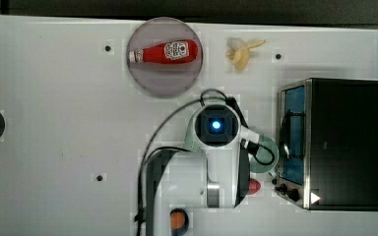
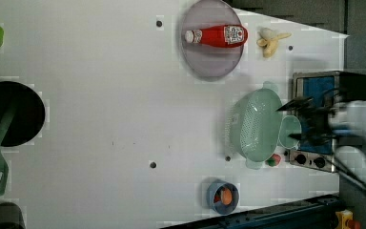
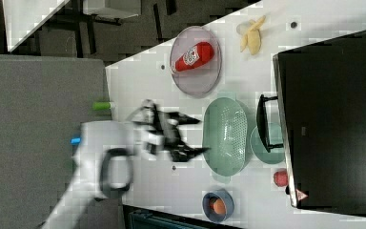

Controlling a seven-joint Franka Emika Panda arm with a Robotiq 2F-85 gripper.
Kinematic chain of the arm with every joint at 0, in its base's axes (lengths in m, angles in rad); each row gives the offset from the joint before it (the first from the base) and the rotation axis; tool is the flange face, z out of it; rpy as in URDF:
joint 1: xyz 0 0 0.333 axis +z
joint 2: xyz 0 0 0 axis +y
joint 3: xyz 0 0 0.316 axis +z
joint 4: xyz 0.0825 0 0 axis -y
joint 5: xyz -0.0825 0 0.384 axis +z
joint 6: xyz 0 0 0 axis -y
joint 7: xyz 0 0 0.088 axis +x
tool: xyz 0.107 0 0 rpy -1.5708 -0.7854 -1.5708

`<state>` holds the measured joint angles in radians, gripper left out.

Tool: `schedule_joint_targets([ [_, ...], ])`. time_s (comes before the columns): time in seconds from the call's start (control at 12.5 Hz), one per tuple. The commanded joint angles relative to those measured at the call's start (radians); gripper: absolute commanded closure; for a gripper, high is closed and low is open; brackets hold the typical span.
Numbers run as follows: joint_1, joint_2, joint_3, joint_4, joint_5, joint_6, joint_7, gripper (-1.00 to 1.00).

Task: Drag strainer left to right.

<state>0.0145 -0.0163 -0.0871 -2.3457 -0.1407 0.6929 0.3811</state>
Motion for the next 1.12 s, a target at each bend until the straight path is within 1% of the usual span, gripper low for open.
schedule_joint_targets([
  [0.08, 0.007, -0.157, 0.002, 0.111, 0.061, -0.218, -0.131, -1.00],
  [0.16, 0.008, -0.191, 0.007, 0.153, 0.079, -0.295, -0.181, -1.00],
  [0.4, 0.008, -0.245, 0.014, 0.281, 0.079, -0.473, -0.414, -1.00],
  [0.72, 0.009, -0.263, 0.016, 0.395, 0.091, -0.649, -0.435, -1.00],
  [0.88, 0.008, -0.267, 0.013, 0.421, 0.091, -0.655, -0.435, -1.00],
  [1.12, 0.008, -0.273, 0.012, 0.423, 0.091, -0.650, -0.435, -1.00],
])
